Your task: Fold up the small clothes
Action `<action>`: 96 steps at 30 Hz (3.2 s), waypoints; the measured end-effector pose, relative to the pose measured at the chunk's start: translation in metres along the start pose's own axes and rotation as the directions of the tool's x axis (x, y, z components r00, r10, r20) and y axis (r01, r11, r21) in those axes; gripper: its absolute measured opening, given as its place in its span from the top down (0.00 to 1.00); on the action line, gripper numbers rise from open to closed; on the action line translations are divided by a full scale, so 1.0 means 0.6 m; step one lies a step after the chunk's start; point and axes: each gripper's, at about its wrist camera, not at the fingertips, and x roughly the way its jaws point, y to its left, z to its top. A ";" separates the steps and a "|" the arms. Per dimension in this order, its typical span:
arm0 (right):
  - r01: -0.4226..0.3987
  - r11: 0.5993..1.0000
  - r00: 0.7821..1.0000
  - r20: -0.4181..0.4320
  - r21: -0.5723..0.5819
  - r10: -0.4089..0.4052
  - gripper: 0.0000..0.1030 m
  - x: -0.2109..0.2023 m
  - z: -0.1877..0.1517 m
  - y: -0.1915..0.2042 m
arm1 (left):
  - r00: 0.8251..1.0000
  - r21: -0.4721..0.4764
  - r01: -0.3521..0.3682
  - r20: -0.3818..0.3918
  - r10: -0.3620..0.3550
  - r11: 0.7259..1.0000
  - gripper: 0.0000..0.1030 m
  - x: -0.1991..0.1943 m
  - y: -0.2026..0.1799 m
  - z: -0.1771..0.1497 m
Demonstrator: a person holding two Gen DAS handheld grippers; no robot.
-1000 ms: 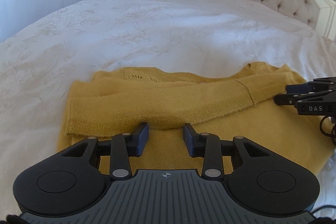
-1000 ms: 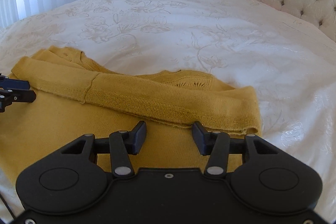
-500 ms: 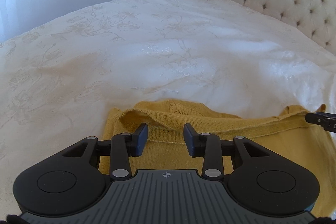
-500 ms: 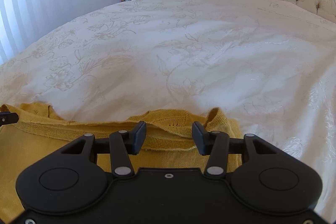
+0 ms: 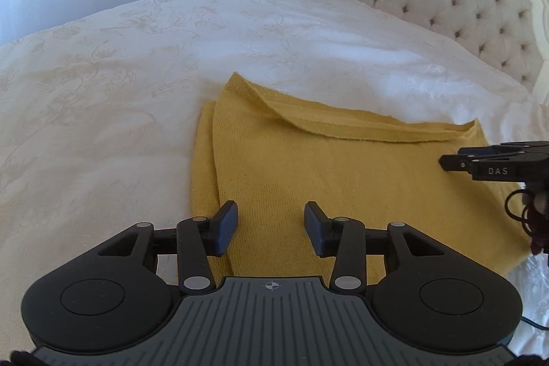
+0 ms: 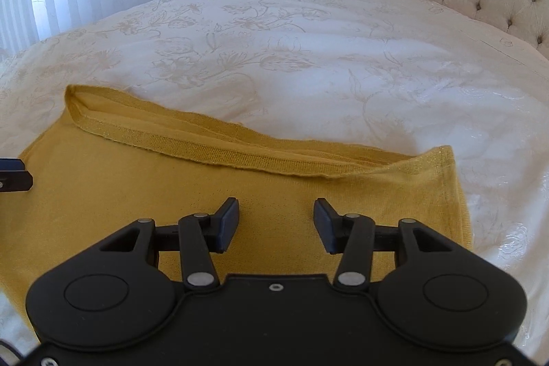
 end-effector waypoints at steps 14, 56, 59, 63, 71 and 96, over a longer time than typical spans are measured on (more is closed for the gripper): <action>0.122 0.986 0.988 -0.109 0.112 -0.110 0.45 0.112 0.091 0.015 | 0.995 -0.033 0.094 -0.026 -0.095 0.995 0.45 -0.019 0.022 -0.027; 0.124 0.991 0.992 0.035 -0.054 -0.123 0.40 -0.102 -0.131 0.159 | 0.999 -0.149 0.021 0.051 -0.013 0.989 0.44 -0.040 0.059 -0.038; 0.104 0.994 0.994 0.032 -0.025 -0.103 0.40 -0.101 -0.133 0.152 | 0.998 -0.176 0.043 0.043 -0.036 0.983 0.43 -0.035 0.071 -0.040; 0.065 0.997 0.997 0.045 0.038 -0.066 0.39 -0.097 -0.144 0.136 | 0.996 -0.229 0.081 0.052 -0.071 0.970 0.34 -0.028 0.084 -0.047; 0.035 0.997 0.994 0.097 0.070 -0.042 0.39 -0.094 -0.159 0.129 | 0.995 -0.268 0.103 0.023 -0.100 0.958 0.19 -0.012 0.084 -0.034; -0.153 0.986 0.971 0.196 0.068 0.137 0.32 -0.184 -0.140 0.028 | 0.978 -0.348 0.144 -0.094 -0.188 0.926 0.83 0.073 0.053 0.041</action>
